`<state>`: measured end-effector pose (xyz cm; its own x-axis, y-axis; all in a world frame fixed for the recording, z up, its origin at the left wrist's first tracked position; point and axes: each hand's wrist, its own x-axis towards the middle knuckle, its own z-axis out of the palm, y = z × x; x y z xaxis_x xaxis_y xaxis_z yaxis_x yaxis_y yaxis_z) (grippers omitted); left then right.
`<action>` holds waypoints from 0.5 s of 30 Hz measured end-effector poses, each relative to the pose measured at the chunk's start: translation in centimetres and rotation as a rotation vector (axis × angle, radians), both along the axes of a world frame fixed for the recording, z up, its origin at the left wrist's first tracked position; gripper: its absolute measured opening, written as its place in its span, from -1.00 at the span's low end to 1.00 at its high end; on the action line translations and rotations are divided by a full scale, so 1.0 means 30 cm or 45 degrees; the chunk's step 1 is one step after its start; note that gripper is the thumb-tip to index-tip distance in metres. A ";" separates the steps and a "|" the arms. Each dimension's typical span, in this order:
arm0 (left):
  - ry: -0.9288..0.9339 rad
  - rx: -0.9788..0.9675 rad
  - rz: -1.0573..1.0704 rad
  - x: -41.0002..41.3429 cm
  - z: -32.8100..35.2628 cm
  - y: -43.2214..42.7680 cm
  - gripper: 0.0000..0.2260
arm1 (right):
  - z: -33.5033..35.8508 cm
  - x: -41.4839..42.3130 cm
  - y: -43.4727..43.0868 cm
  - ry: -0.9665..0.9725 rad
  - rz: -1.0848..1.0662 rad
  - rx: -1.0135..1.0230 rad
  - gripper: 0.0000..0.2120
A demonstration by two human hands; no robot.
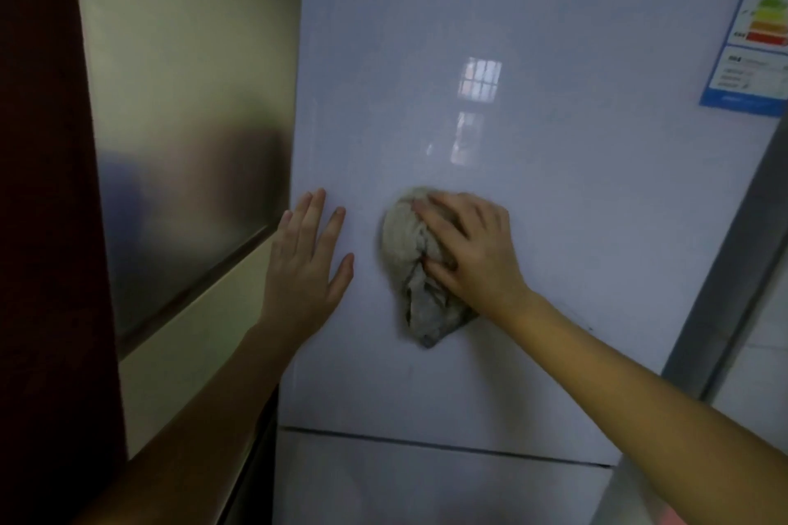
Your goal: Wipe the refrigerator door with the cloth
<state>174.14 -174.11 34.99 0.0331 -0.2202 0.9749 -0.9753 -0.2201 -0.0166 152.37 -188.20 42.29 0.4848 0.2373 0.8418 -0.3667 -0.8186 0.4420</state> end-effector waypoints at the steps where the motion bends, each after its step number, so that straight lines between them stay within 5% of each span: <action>1: 0.005 0.003 -0.001 0.000 0.000 -0.001 -0.44 | -0.048 0.003 0.003 0.076 0.006 -0.051 -0.45; 7: 0.003 -0.012 0.005 -0.008 0.004 -0.006 -0.45 | -0.257 -0.061 -0.009 0.336 0.054 -0.151 -0.59; 15: 0.005 0.017 0.076 -0.040 0.018 -0.012 -0.47 | -0.085 -0.246 -0.099 -0.074 -0.071 0.138 -0.42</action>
<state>172.95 -174.47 35.52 0.0503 -0.2308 0.9717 -0.9605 -0.2777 -0.0162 145.00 -191.18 39.76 0.4442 0.1175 0.8882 -0.4357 -0.8379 0.3288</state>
